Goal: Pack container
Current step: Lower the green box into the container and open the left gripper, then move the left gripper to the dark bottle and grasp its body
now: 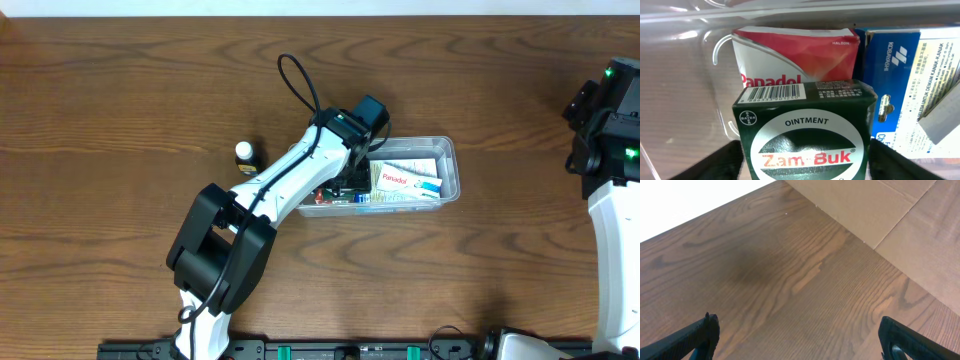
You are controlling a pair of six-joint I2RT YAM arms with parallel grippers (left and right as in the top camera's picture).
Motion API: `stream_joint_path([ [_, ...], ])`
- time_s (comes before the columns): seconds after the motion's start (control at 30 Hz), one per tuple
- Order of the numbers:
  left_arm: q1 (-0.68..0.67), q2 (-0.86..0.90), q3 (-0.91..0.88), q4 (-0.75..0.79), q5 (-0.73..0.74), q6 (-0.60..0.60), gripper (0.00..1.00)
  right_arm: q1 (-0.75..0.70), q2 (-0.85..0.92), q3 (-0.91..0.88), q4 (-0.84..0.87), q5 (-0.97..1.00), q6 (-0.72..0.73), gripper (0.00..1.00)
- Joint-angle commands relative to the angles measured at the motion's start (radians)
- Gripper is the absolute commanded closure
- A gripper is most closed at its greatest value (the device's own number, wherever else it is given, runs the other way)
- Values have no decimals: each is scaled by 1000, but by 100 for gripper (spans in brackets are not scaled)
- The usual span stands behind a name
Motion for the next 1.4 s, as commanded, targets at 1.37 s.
stream_joint_path([
  [1.37,521,-82,238,-375,32,393,2,-6,3,0,-1,14,13,1],
])
